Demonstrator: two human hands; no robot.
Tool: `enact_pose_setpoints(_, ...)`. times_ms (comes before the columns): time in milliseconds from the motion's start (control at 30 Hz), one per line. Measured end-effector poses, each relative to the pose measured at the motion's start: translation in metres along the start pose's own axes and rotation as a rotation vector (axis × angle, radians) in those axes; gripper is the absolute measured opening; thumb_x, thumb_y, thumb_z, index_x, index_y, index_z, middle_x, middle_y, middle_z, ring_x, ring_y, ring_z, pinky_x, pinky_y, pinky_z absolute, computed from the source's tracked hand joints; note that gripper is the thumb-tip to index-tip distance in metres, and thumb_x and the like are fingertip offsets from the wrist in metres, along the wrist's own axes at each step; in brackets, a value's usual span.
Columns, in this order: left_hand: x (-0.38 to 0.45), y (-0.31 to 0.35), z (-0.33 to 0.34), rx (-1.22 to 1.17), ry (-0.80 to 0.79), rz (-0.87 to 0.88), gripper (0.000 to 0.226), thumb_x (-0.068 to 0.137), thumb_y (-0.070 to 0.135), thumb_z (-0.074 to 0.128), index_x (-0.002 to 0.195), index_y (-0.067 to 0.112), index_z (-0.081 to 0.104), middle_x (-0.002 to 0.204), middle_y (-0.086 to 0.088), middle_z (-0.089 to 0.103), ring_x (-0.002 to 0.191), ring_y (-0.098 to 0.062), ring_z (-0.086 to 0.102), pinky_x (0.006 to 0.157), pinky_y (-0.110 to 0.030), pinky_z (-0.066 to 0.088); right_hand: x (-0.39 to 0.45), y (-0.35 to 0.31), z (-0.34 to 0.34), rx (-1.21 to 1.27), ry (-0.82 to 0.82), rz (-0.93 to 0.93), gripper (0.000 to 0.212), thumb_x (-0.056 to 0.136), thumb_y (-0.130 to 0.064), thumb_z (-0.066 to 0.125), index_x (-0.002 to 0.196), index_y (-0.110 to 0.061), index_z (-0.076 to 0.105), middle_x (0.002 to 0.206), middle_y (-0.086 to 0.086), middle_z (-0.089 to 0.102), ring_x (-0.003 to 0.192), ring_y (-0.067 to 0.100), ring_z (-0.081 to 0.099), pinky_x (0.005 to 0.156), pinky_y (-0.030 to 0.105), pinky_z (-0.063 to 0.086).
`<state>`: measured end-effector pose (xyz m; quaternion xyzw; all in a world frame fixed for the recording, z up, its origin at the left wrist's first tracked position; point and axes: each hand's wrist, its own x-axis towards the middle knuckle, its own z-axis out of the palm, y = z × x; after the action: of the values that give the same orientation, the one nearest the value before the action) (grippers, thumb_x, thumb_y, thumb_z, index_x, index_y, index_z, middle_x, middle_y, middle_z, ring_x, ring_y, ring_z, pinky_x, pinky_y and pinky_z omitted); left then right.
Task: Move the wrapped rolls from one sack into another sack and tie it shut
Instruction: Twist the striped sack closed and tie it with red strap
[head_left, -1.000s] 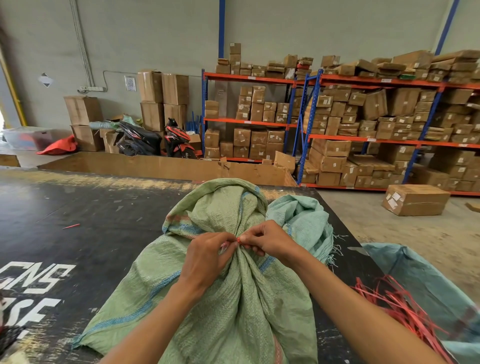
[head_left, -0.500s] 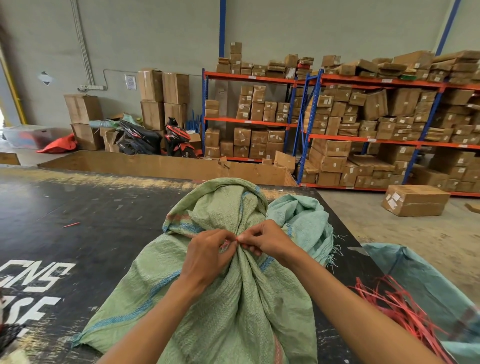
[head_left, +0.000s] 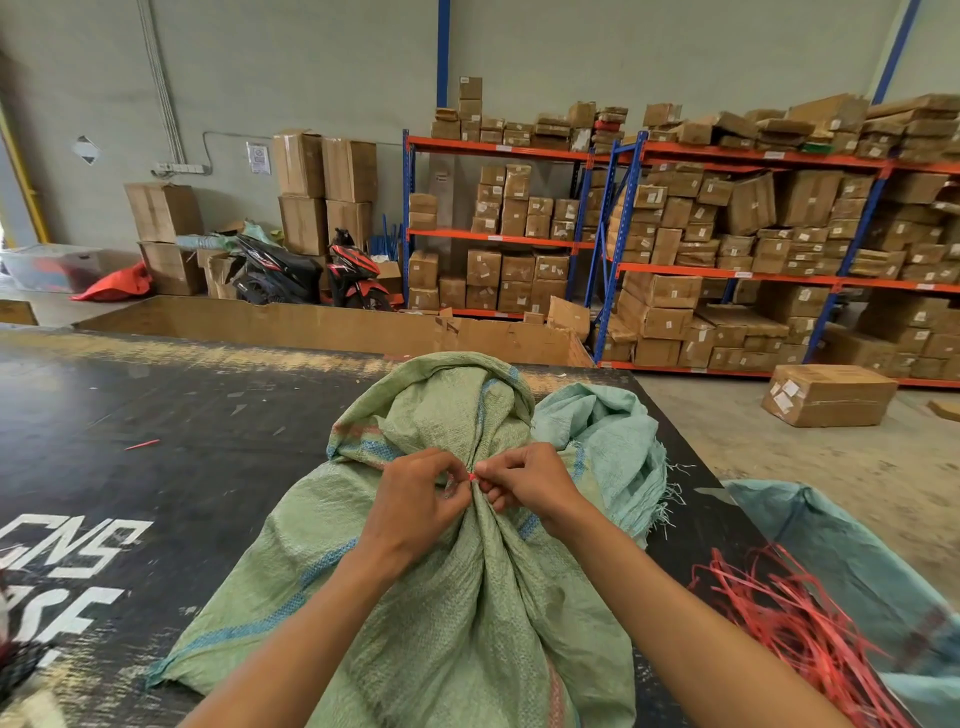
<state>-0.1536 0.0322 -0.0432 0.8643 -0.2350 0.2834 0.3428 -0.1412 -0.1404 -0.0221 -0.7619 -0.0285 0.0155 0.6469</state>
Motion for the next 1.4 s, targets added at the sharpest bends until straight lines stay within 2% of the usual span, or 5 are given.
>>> enact_pose_setpoints(600, -0.004, -0.025, -0.012, -0.060, -0.016, -0.279, 0.013, 0.070, 0.020, 0.072, 0.060, 0.024, 0.065, 0.061, 0.006, 0.065, 0.062, -0.015, 0.063, 0.063, -0.038, 0.055, 0.005, 0.017, -0.016, -0.533, 0.224, -0.317, 0.013, 0.092, -0.020, 0.070, 0.082, -0.013, 0.077, 0.055, 0.001, 0.065, 0.045, 0.011, 0.057, 0.056, 0.035, 0.058)
enact_pose_setpoints(967, -0.001, -0.029, -0.009, -0.071, -0.053, -0.303, 0.015, 0.072, 0.015, 0.073, 0.061, 0.023, 0.067, 0.059, 0.006, 0.066, 0.056, -0.012, 0.063, 0.058, -0.031, 0.055, 0.001, 0.020, -0.026, -0.648, 0.216, -0.394, 0.012, 0.091, -0.023, 0.070, 0.085, -0.016, 0.078, 0.058, -0.017, 0.058, 0.050, 0.002, 0.054, 0.057, 0.026, 0.051)
enact_pose_setpoints(1067, -0.001, -0.023, -0.005, -0.107, -0.066, -0.360, 0.004, 0.086, 0.027, 0.071, 0.085, 0.024, 0.069, 0.078, 0.013, 0.071, 0.070, 0.000, 0.066, 0.071, -0.023, 0.057, -0.005, 0.030, -0.029, -0.571, 0.240, -0.344, 0.013, 0.091, -0.034, 0.069, 0.090, -0.021, 0.074, 0.068, -0.014, 0.064, 0.056, 0.001, 0.057, 0.058, 0.023, 0.048)
enact_pose_setpoints(1233, -0.009, 0.000, 0.015, -0.104, -0.401, -0.256, 0.067, 0.084, 0.061, 0.062, 0.139, 0.035, 0.035, 0.125, 0.010, 0.056, 0.110, -0.016, 0.060, 0.097, -0.040, 0.050, -0.030, 0.056, -0.045, -0.290, -0.130, -0.147, 0.025, 0.094, -0.026, 0.067, 0.114, -0.012, 0.060, 0.063, -0.008, 0.068, 0.061, 0.007, 0.063, 0.061, 0.020, 0.049)
enact_pose_setpoints(1400, -0.017, -0.002, 0.054, 0.267, -0.462, -0.160, 0.071, 0.085, 0.060, 0.058, 0.144, 0.045, 0.021, 0.130, -0.002, 0.057, 0.113, -0.024, 0.060, 0.086, -0.039, 0.053, -0.047, 0.090, -0.075, -0.386, -0.092, -0.115, 0.024, 0.093, -0.028, 0.068, 0.115, -0.021, 0.060, 0.087, 0.010, 0.074, 0.081, 0.023, 0.070, 0.081, 0.038, 0.055)
